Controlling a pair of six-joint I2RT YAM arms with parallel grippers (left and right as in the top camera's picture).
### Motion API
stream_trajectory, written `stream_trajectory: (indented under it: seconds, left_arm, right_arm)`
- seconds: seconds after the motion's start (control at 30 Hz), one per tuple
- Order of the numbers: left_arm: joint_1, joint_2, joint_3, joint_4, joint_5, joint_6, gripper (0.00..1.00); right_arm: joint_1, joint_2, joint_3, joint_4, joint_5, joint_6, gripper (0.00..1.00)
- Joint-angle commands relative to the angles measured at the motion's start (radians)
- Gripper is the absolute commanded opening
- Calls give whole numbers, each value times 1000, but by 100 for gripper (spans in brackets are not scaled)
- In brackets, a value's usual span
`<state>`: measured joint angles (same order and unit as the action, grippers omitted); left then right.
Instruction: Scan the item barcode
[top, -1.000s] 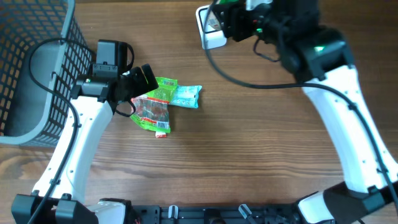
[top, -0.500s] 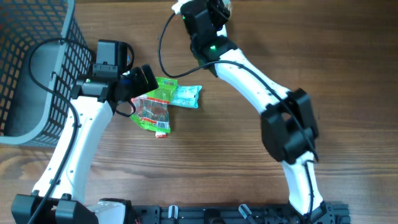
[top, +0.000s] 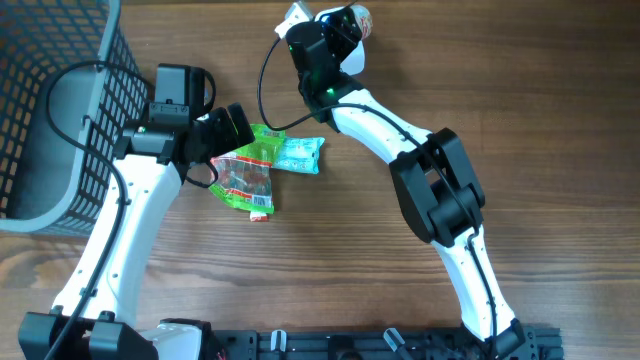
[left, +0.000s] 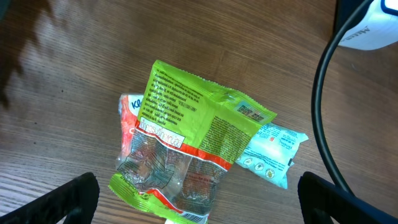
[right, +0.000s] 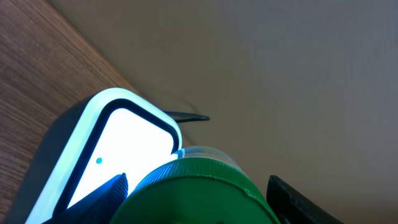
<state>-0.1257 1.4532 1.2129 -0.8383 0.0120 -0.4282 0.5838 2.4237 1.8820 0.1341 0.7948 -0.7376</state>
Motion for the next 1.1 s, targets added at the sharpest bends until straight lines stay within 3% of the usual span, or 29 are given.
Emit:
stream_trajectory:
  seconds: [0.0, 0.13, 0.23, 0.37, 0.5, 0.6, 0.7, 0.8, 0.83, 0.9, 0.93, 1.07]
  left_arm:
    - [6, 6, -3, -1, -10, 2, 100]
    - [6, 6, -3, -1, -10, 2, 100]
    - [6, 6, -3, -1, -10, 2, 100]
    - [6, 6, -3, -1, -10, 2, 100]
    - [6, 6, -3, -1, -10, 2, 100]
    - [6, 6, -3, -1, -10, 2, 100]
    - [6, 6, -3, -1, -10, 2, 100]
    - [6, 6, -3, -1, -10, 2, 100]
    - [6, 6, -3, -1, -10, 2, 100]
    - [6, 6, -3, -1, -10, 2, 100]
    - [6, 6, -3, -1, -10, 2, 100]
    - [6, 6, -3, -1, -10, 2, 100]
  right_arm:
    - [3, -60, 23, 37, 91, 58, 36]
    - [-18, -206, 23, -43, 129, 121, 37]
    - [-89, -337, 23, -379, 43, 382, 37]
    - [-291, -485, 23, -880, -426, 722, 33]
    - [-529, -494, -33, -1166, -848, 774, 31]
    - [-618, -494, -191, -1153, -894, 764, 34]
    - [-637, -494, -408, -1001, -893, 763, 36]
    - [-638, -494, -513, -924, -892, 766, 35]
    - [-637, -494, -529, -912, -882, 765, 42]
    - [-638, -494, -531, -912, -866, 763, 80]
    - [-637, -504, -516, -921, -867, 756, 87]
    - [-635, -608, -353, -1017, -960, 737, 90]
